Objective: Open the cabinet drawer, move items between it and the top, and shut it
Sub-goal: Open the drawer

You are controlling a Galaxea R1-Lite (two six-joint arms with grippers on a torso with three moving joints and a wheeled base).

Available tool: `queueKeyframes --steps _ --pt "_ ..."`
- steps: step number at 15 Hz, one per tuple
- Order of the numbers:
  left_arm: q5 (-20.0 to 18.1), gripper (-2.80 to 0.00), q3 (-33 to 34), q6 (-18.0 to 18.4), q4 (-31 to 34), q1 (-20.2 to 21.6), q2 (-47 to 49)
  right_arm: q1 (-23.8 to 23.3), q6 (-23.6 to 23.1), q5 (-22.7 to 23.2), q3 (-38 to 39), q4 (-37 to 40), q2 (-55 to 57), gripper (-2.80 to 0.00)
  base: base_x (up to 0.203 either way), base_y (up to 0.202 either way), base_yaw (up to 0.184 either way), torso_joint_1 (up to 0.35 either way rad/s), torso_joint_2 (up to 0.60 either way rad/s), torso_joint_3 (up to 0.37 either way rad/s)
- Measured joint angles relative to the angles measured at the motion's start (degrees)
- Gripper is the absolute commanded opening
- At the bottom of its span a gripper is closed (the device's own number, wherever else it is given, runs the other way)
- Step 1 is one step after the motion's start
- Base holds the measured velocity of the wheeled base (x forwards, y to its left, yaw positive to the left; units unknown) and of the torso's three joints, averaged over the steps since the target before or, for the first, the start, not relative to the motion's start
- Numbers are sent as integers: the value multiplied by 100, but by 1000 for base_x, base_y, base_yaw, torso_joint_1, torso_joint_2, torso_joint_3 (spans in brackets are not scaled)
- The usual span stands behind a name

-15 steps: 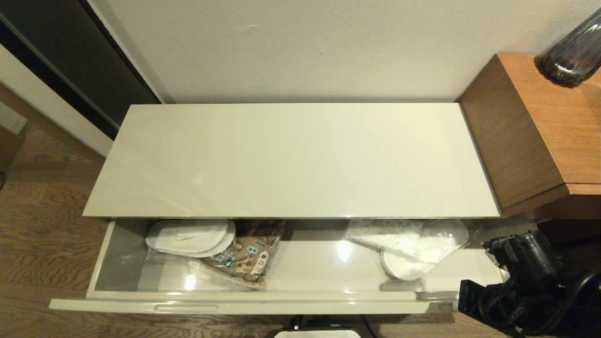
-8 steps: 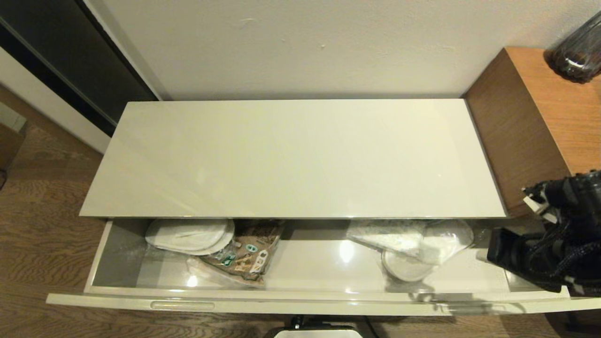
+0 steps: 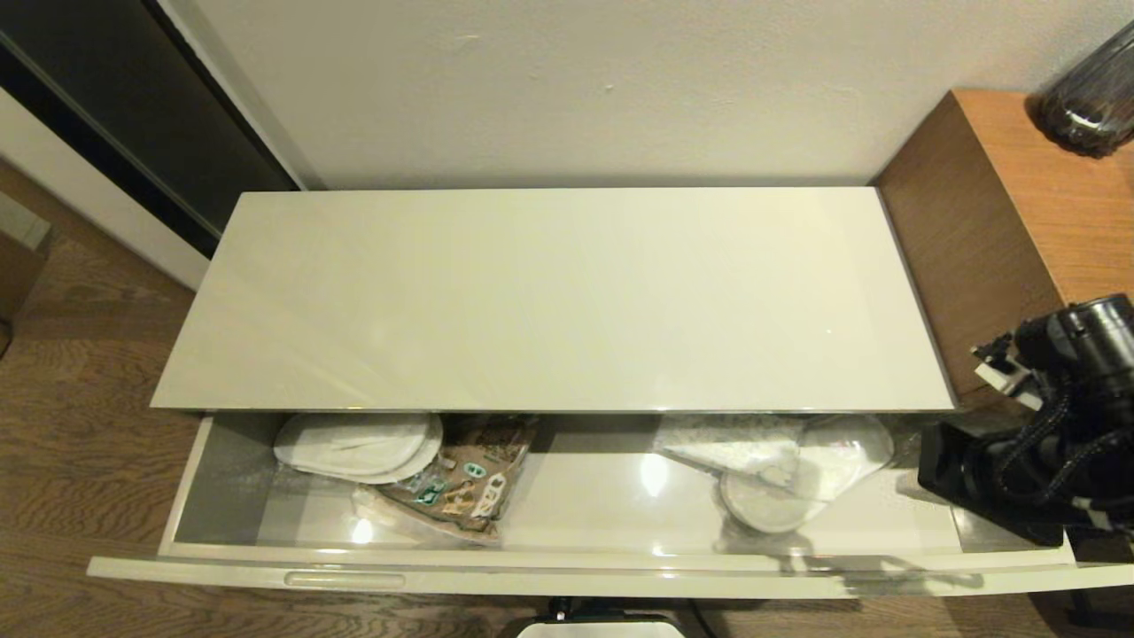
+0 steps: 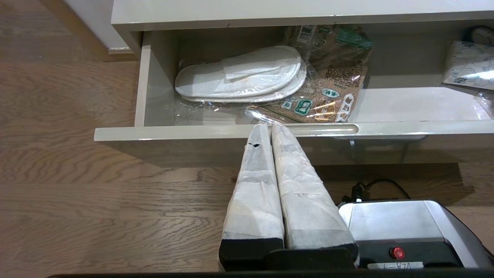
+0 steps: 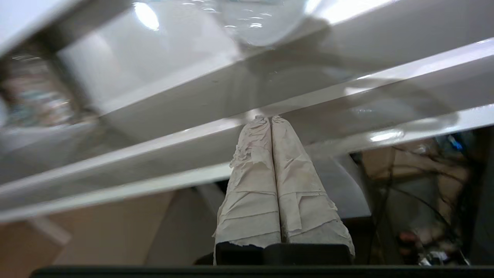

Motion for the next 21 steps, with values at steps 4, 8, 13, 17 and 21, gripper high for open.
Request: queueKeyframes --steps 4,8,13,17,21 --pt "-1 -280 1 0 -2 -1 0 -4 30 -242 617 -1707 1162 -280 0 0 0 0 0 0" --pt "0 -280 0 2 -2 -3 0 -6 156 -315 714 -2316 1876 -280 0 0 0 0 0 0" --pt "0 -280 0 0 -2 0 0 -4 168 -268 944 -2338 2240 -280 0 0 0 0 0 0" --pt "-1 -280 0 2 0 0 0 11 140 -72 1481 -2353 1988 -280 0 0 0 0 0 0" --pt "0 -280 0 2 0 0 0 24 71 13 1905 -1873 1191 -280 0 0 0 0 0 0"
